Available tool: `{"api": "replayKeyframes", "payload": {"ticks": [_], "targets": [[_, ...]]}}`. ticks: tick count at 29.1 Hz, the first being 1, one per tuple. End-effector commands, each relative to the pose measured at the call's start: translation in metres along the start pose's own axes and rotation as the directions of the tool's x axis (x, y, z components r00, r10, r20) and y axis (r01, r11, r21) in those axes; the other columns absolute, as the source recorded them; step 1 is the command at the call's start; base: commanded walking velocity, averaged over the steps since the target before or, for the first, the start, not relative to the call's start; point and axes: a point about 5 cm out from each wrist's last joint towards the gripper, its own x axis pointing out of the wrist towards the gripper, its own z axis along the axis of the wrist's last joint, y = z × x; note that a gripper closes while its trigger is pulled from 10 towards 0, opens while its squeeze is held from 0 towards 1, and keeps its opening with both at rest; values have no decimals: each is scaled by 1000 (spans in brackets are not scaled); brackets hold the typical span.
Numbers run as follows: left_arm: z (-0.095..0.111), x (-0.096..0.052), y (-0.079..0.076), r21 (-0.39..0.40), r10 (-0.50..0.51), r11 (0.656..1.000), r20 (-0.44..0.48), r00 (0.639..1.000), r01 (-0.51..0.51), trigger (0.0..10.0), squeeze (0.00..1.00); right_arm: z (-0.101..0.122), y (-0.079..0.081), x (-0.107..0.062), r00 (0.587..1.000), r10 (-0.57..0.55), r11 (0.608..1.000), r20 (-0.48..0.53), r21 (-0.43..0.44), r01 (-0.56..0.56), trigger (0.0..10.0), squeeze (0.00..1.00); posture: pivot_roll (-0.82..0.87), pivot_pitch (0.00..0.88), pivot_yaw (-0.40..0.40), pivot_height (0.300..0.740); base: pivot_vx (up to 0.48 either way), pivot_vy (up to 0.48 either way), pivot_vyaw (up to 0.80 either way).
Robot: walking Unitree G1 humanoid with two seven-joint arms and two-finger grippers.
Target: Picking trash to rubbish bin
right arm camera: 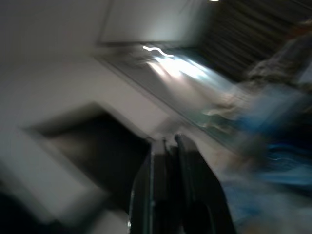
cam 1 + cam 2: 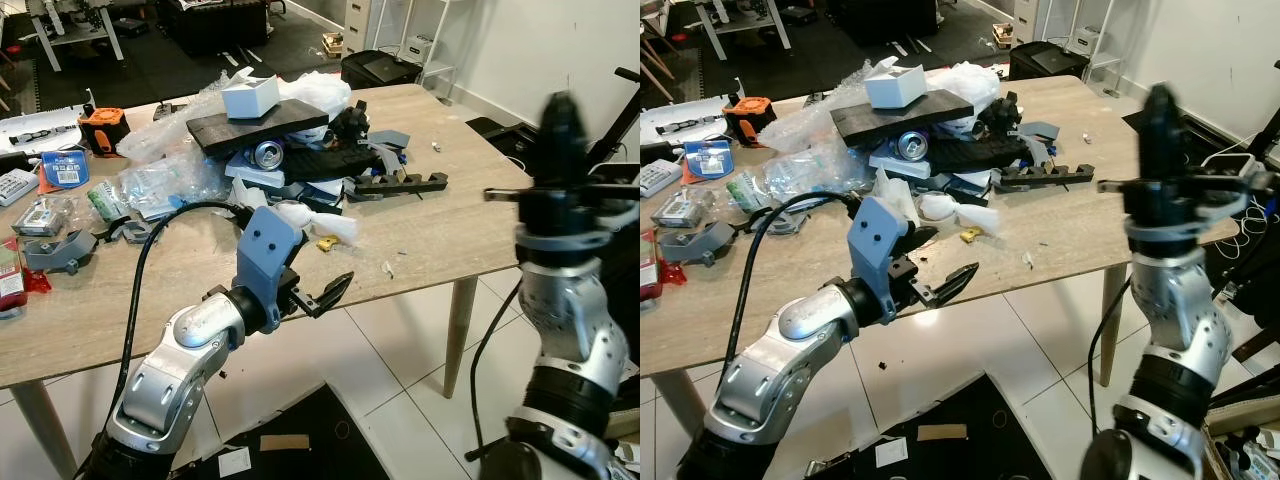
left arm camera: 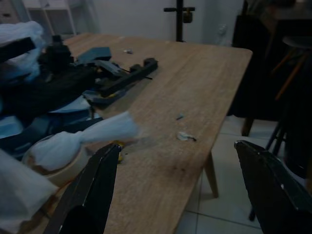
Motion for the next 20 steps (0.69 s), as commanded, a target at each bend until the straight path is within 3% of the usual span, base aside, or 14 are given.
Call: {"api": "replayKeyframes", "payload": {"ticks": [1,2,4,8,11,12,13,14,15,16,17,18,19,20], "targets": [[-5,-1,2,5,19,1000,-15,1000,-18,10000,0,4,-7,5,993,-108,980,43,-166,114,0,0,185,80,-8,740,0,0,0],[-5,-1,2,5,19,1000,-15,1000,-18,10000,0,4,-7,5,993,-108,980,43,-166,114,0,0,185,80,-8,740,0,0,0],[-5,-2,4,14,35,999,-22,999,-35,10000,0,19,-3,14,971,-177,844,161,-483,234,0,0,193,89,-14,740,0,0,0],[-6,-4,4,16,43,999,-27,999,-42,10000,0,19,10,18,970,-130,552,204,-798,242,0,0,189,89,-12,740,0,0,0],[-7,-4,4,16,43,999,-28,999,-42,10000,0,17,13,18,972,-105,481,212,-844,236,0,0,186,93,-9,740,0,0,0],[-7,-4,5,18,44,999,-31,999,-44,10000,0,14,20,17,971,-36,337,238,-911,236,0,0,185,93,-6,740,0,0,0],[-7,-4,6,18,46,999,-31,998,-45,10000,0,13,22,17,966,-8,278,257,-928,249,0,0,184,94,-4,740,0,0,0],[-7,-4,6,18,46,999,-31,998,-45,10000,0,13,22,17,966,-8,278,257,-928,249,0,0,184,94,-4,740,0,0,0],[-7,-3,6,19,47,999,-31,998,-46,10000,0,14,24,16,965,22,211,263,-944,253,0,0,184,94,-4,740,0,0,0],[-7,-3,6,19,47,999,-31,998,-46,10000,0,14,24,16,965,22,211,263,-944,253,0,0,184,94,-4,740,0,0,0],[-7,-3,6,20,48,999,-30,998,-47,10000,0,15,27,14,961,54,136,270,-956,261,0,0,184,94,-4,740,0,0,0],[-7,-2,6,22,48,999,-29,998,-48,10000,0,16,31,11,949,117,-28,291,-955,296,0,0,184,94,-4,740,0,0,0],[-7,-2,6,22,48,999,-29,998,-48,10000,0,16,31,11,949,117,-28,291,-955,296,0,0,184,94,-4,740,0,0,0],[-7,-2,6,23,48,999,-29,998,-47,10000,0,16,32,10,946,136,-76,295,-949,307,0,0,184,94,-4,740,0,0,0]]}}
